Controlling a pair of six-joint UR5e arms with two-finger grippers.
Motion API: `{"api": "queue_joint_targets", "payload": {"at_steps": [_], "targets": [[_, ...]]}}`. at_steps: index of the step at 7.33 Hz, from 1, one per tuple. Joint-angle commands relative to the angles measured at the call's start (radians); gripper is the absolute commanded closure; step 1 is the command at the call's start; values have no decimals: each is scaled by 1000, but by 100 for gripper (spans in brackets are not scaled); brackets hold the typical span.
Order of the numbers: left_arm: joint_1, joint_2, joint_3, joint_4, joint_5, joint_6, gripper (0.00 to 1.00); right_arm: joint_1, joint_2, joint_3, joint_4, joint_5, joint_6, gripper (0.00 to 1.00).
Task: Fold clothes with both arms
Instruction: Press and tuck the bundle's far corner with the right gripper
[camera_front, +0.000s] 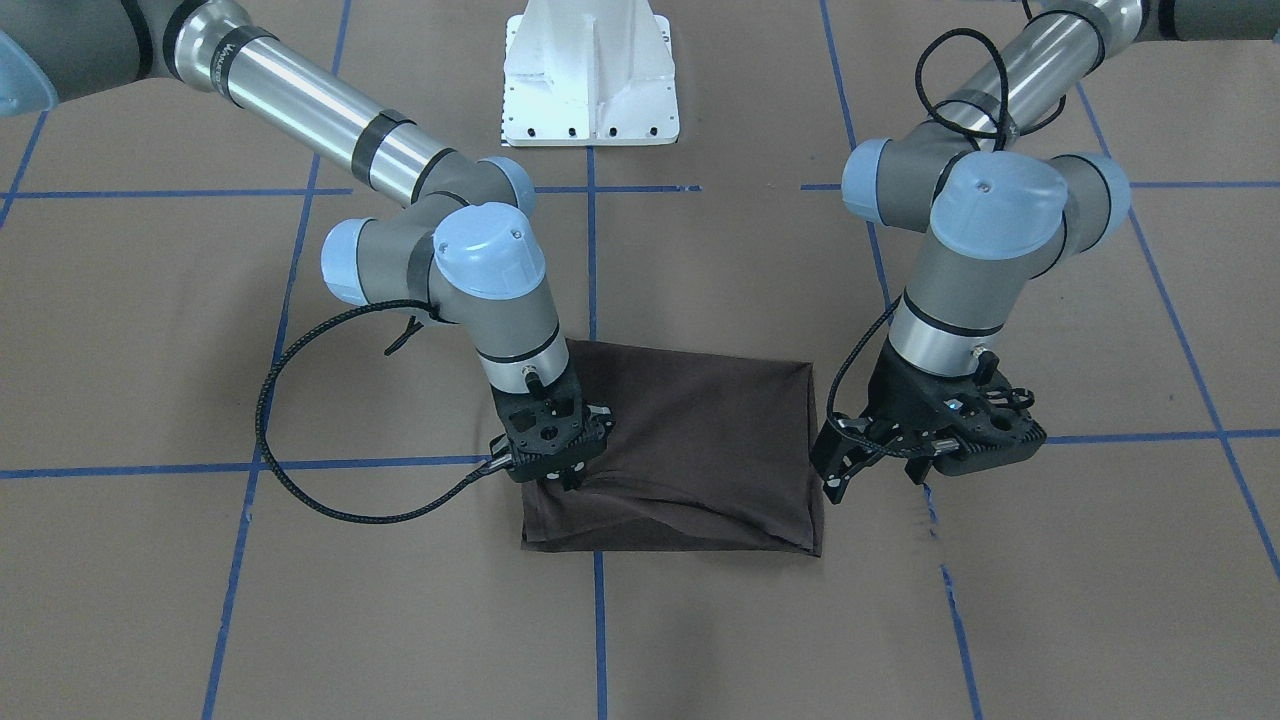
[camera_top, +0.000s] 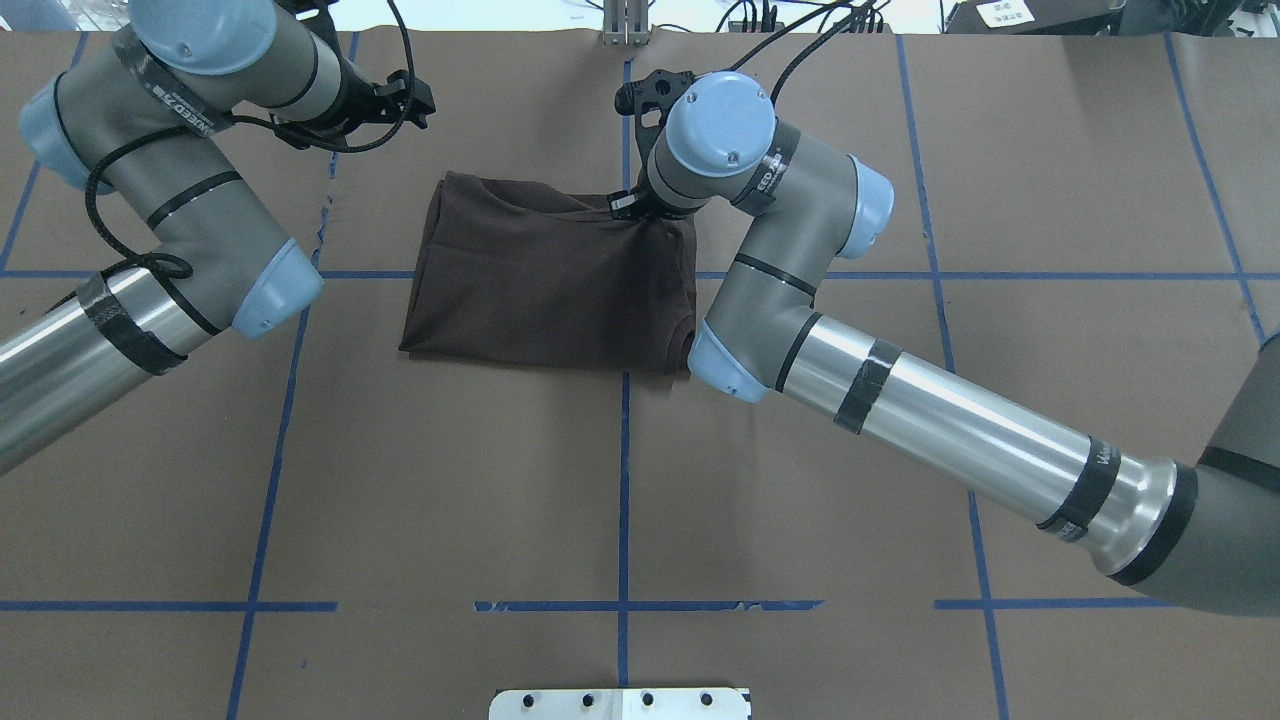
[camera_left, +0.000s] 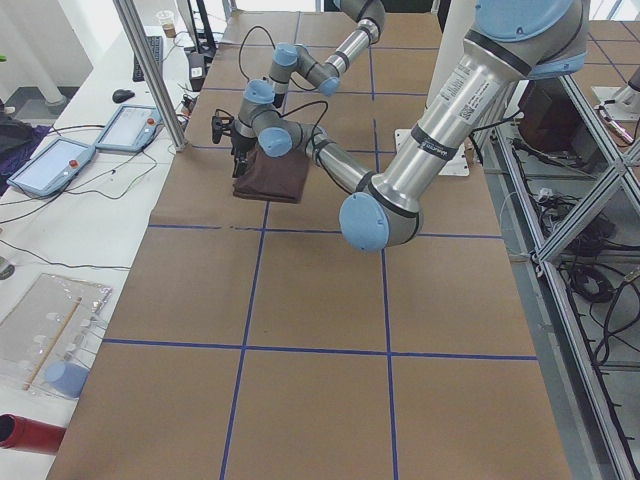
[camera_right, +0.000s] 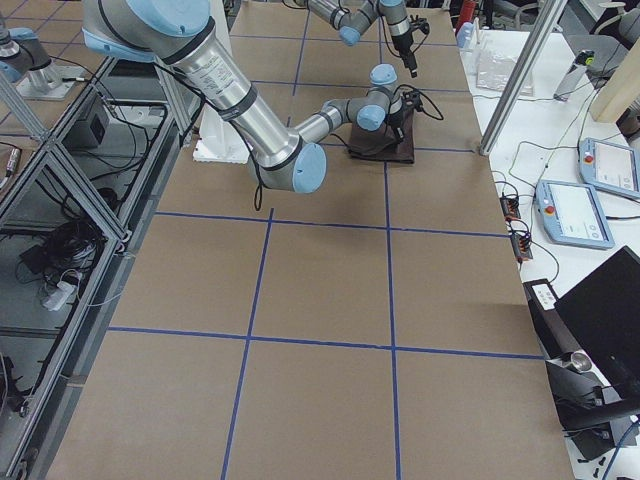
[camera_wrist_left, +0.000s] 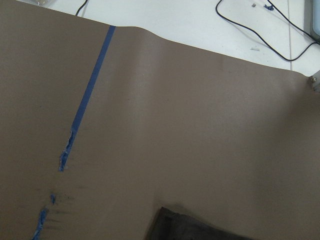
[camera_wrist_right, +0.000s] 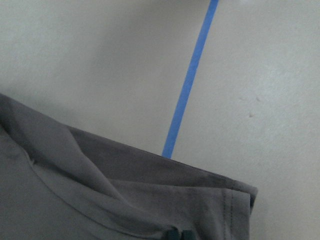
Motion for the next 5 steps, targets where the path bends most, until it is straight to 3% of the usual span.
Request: {"api": "queue_joint_targets", "payload": {"at_steps": [1,2,4,5], "targets": [[-4,-1,0,0,0,0,0,30,1,-5,-2,0,1,61],[-4,-1,-2,0,0,0,0,28,1,-4,-1,0,1,1],[-6,-3,-5,0,-1,3,0,62,-5,-7,-7,20,-2,0],[-10,2,-27,0,-3,11,0,102,-42,4,-13,97,-11,0]]}}
